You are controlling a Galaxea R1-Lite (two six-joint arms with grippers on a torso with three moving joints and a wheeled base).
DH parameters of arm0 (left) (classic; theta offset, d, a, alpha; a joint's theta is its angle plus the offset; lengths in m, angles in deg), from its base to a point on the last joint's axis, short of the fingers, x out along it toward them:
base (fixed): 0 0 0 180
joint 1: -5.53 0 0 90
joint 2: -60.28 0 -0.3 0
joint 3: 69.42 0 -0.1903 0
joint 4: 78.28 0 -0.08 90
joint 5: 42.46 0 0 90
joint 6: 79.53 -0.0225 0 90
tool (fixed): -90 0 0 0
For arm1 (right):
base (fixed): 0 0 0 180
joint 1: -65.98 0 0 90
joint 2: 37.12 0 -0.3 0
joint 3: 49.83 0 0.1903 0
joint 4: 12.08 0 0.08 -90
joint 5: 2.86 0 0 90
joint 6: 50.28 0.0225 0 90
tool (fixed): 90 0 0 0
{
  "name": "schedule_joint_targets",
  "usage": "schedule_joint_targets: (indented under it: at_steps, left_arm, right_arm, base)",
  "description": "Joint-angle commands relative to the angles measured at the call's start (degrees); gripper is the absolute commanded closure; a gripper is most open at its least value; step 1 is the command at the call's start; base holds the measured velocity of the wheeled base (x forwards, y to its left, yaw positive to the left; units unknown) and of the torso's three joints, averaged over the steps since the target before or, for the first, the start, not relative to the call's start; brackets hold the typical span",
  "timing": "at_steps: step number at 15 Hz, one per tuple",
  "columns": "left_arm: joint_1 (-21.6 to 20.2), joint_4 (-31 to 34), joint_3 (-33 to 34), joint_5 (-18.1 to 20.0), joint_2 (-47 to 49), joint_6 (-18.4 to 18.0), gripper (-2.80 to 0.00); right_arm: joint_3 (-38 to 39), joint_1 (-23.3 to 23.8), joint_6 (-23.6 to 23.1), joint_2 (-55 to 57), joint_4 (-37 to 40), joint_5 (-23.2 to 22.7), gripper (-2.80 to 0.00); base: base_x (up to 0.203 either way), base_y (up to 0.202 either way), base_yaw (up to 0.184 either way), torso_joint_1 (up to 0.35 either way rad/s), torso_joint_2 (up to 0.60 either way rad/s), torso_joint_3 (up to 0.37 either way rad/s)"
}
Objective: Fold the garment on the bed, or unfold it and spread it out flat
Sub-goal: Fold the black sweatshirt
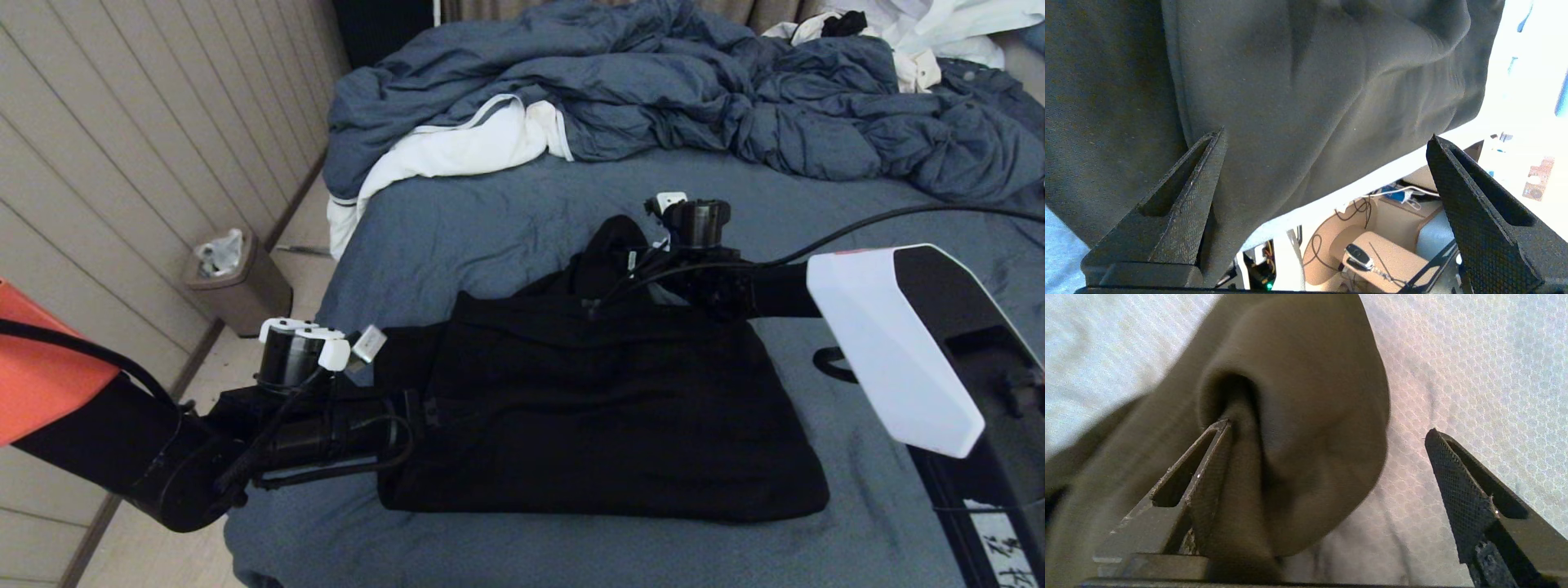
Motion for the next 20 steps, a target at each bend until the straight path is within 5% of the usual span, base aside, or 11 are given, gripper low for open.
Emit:
schedule_joint_targets:
  at_steps: [1,12,13,18,19,20]
  left_arm:
    - [0.11,-0.24,0.01,0.15,0.24,0.20,-2.80]
    - [0.15,-0.24,0.14,0.24,0.57,0.20,-2.80]
    - [0.15,-0.24,0.19,0.24,0.57,0.20,-2.80]
    - [0.15,-0.24,0.19,0.22,0.66,0.20,-2.80]
    - [0.15,-0.24,0.19,0.15,0.92,0.20,-2.80]
    - [0.15,-0.24,0.19,0.06,1.19,0.20,-2.80]
  right_arm:
    - [-0.08,0.42,-0.29,1.29,0.16,-0.01,-2.80]
    - [-0.08,1.04,-1.01,1.88,0.25,-1.10,-2.80]
    - [0.01,1.12,-0.90,1.64,0.22,-1.37,0.00]
    - [-0.08,0.99,-0.90,2.17,-0.39,-1.46,0.00]
    - [-0.08,0.95,-0.82,1.99,-0.39,-1.46,-2.80]
    - [-0.03,0.85,-0.77,1.65,-0.40,-1.45,-2.80]
  base:
    - [0.000,0.000,0.000,0.000,0.00,0.000]
    - [0.000,0.000,0.000,0.000,0.00,0.000]
    - [0.000,0.000,0.000,0.000,0.00,0.000]
    - [0.000,0.000,0.000,0.000,0.00,0.000]
    - [0.000,0.000,0.000,0.000,0.00,0.000]
    - [0.000,0.000,0.000,0.000,0.00,0.000]
